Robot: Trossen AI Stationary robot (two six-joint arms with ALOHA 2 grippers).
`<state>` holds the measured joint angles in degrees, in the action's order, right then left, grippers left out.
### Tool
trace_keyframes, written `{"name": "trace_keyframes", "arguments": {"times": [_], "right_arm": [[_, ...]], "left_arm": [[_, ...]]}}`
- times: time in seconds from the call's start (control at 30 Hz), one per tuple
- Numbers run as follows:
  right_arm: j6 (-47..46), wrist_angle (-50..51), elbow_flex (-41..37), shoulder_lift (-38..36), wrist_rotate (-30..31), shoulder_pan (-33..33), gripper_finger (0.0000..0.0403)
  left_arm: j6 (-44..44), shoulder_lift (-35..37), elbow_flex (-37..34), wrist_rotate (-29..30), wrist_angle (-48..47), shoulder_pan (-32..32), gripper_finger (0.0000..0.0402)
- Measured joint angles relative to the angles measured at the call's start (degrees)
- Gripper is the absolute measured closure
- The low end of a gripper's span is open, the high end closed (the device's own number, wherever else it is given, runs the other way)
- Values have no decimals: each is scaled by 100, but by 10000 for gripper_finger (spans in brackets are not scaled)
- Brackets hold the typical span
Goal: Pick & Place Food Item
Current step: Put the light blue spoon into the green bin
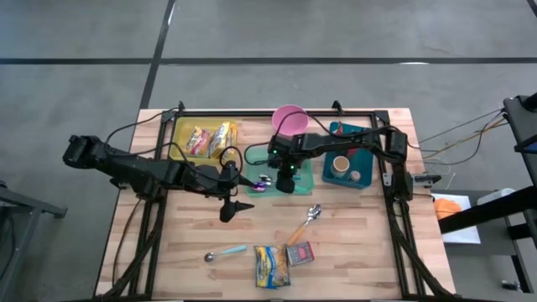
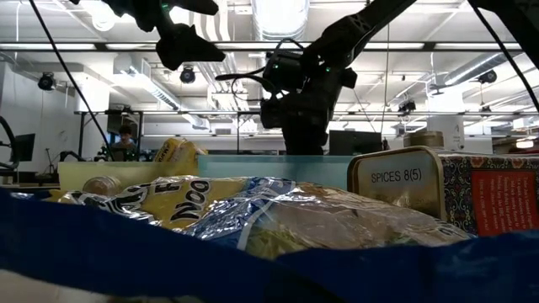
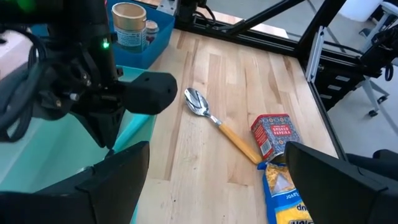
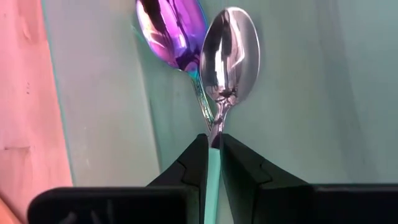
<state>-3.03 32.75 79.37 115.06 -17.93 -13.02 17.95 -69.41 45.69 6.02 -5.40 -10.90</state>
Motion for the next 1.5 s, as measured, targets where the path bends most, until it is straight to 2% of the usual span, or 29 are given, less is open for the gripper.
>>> {"name": "trace_keyframes", "arguments": {"times": [0.3, 0.83, 1.0, 1.23, 1.5], "right_arm": [[-299, -24, 0, -253, 317, -2, 362], [-1030, 159, -5, -774, 408, 9, 362], [-1952, 145, -4, -931, 448, 9, 362], [-2374, 281, -4, -1128, 600, 17, 362], [-2287, 237, -4, -1112, 392, 188, 362]], "left_arm": [[8, 0, 0, 0, -25, 0, 22], [140, 0, 0, 0, -88, -2, 22], [200, 0, 0, 0, -86, -2, 22], [291, 1, 0, 0, -82, -2, 23], [311, 1, 0, 0, -74, -2, 23]]}}
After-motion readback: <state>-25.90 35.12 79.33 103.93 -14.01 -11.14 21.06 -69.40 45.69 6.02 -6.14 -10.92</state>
